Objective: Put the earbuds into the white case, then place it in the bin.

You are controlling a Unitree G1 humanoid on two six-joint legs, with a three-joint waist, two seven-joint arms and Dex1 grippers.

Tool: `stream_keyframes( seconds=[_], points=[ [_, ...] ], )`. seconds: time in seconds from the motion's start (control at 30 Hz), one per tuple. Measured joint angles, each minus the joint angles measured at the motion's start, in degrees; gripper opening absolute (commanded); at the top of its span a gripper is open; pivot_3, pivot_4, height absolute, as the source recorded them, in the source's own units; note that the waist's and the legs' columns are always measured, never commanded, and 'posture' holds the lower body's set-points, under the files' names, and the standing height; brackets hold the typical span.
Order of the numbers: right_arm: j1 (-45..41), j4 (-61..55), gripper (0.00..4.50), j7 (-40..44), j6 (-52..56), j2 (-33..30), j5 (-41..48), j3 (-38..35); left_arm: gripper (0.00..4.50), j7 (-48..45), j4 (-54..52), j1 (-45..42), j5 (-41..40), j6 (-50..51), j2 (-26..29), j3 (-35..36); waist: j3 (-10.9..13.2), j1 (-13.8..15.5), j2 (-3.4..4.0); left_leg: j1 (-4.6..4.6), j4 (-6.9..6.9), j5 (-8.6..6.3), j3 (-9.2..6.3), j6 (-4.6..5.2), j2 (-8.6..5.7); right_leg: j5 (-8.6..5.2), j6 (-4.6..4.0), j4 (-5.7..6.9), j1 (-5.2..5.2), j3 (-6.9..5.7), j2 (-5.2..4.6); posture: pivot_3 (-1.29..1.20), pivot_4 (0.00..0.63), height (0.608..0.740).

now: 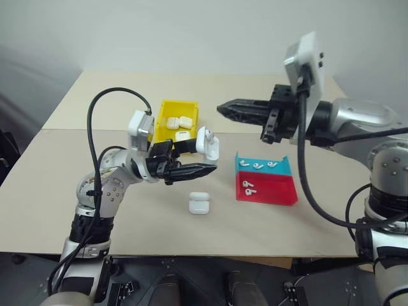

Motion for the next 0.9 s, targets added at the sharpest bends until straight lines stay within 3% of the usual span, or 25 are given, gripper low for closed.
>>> stream_keyframes(
  seconds=[0.27, 0.53, 0.9],
  points=[
    [-0.1, 0.4, 0.02, 6.5, -0.7, -0.7, -4.0, 4.1, 2.78, 0.0, 0.0, 0.0, 0.1, 0.0, -0.7, 0.0, 0.0, 0.0, 0.00, -0.10, 0.01, 0.00, 0.02, 0.00, 0.00, 0.01, -0.01, 0.10, -0.18, 0.03, 0.02, 0.00, 0.150, 0.740],
    [0.5, 1.5, 0.02, 14.2, -3.8, -0.6, -6.1, 3.6, 2.78, 0.0, -0.7, 0.6, 0.1, -0.1, -1.4, 0.0, 0.0, 0.0, 0.00, -0.11, 0.01, 0.00, 0.01, 0.00, 0.00, 0.01, -0.01, 0.09, -0.18, 0.03, 0.01, 0.00, 0.150, 0.740],
    [0.8, 2.9, 0.02, 17.8, -5.4, -0.6, -8.0, 3.5, 2.78, 0.4, -1.6, 1.4, 0.1, -0.1, -2.3, 0.0, 0.0, 0.0, 0.00, -0.08, 0.02, 0.00, 0.02, 0.00, -0.01, 0.01, -0.01, 0.13, -0.18, 0.03, 0.02, 0.00, 0.150, 0.740]
  ],
)
